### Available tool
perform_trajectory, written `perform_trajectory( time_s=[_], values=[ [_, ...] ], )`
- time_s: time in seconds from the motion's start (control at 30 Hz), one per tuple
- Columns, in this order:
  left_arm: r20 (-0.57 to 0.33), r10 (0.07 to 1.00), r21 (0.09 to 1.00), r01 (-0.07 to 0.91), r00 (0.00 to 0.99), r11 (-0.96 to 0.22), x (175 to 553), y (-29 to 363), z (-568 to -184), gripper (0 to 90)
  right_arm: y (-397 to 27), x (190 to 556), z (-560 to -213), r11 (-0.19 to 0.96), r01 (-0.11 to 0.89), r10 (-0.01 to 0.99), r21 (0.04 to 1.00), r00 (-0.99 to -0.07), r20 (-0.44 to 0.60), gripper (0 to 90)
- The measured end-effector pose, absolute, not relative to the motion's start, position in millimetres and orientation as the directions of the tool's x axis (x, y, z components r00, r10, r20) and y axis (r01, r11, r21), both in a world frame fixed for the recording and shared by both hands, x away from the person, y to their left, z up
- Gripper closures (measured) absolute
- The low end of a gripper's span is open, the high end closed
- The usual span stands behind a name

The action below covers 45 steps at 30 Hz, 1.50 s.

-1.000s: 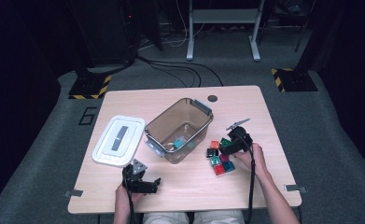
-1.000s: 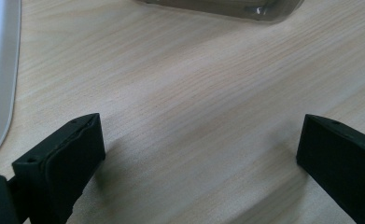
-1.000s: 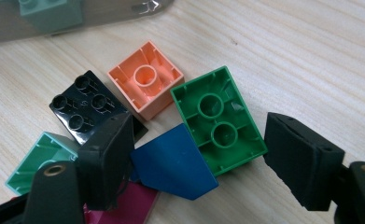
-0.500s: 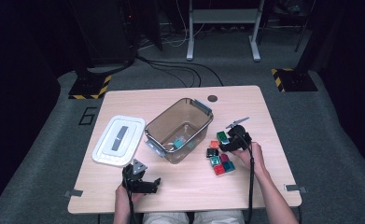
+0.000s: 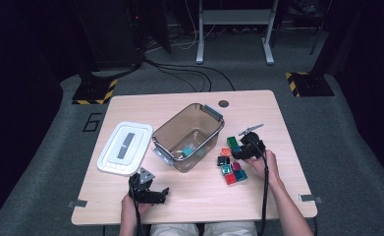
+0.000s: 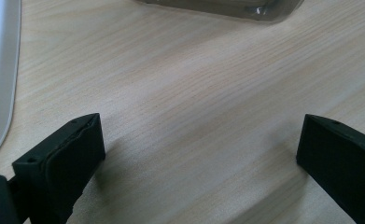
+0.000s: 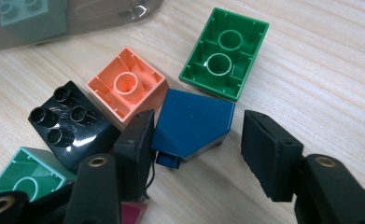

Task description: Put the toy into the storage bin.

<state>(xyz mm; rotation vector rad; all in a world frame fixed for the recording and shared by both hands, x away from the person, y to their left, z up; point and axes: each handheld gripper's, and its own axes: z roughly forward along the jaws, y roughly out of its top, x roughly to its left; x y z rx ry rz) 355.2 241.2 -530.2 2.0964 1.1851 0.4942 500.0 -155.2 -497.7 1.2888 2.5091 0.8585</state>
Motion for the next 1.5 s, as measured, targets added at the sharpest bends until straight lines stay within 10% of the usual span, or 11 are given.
perform_trajectory(
  time_s=[1.5],
  values=[
    [-0.001,0.883,0.716,0.617,0.470,-0.327,356,236,-531,0.1,-148,473,-440,0.479,0.558,0.726,0.677,-0.686,0.051,58.8]
  ],
)
